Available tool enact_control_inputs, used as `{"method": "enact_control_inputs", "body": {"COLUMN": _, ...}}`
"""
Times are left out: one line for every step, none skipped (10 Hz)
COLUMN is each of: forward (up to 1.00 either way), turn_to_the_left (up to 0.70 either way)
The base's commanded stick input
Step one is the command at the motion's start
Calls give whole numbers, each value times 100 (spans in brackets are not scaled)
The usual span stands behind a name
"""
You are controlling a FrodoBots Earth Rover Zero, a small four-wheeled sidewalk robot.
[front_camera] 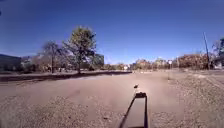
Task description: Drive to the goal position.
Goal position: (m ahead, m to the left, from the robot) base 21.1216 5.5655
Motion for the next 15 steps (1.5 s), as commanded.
{"method": "enact_control_inputs", "body": {"forward": 50, "turn_to_the_left": 0}}
{"method": "enact_control_inputs", "body": {"forward": 50, "turn_to_the_left": 5}}
{"method": "enact_control_inputs", "body": {"forward": 50, "turn_to_the_left": 8}}
{"method": "enact_control_inputs", "body": {"forward": 50, "turn_to_the_left": 0}}
{"method": "enact_control_inputs", "body": {"forward": 50, "turn_to_the_left": 0}}
{"method": "enact_control_inputs", "body": {"forward": 50, "turn_to_the_left": 0}}
{"method": "enact_control_inputs", "body": {"forward": 50, "turn_to_the_left": 0}}
{"method": "enact_control_inputs", "body": {"forward": 50, "turn_to_the_left": 0}}
{"method": "enact_control_inputs", "body": {"forward": 50, "turn_to_the_left": 0}}
{"method": "enact_control_inputs", "body": {"forward": 50, "turn_to_the_left": 0}}
{"method": "enact_control_inputs", "body": {"forward": 50, "turn_to_the_left": 0}}
{"method": "enact_control_inputs", "body": {"forward": 50, "turn_to_the_left": 0}}
{"method": "enact_control_inputs", "body": {"forward": 50, "turn_to_the_left": 0}}
{"method": "enact_control_inputs", "body": {"forward": 50, "turn_to_the_left": 0}}
{"method": "enact_control_inputs", "body": {"forward": 50, "turn_to_the_left": 0}}
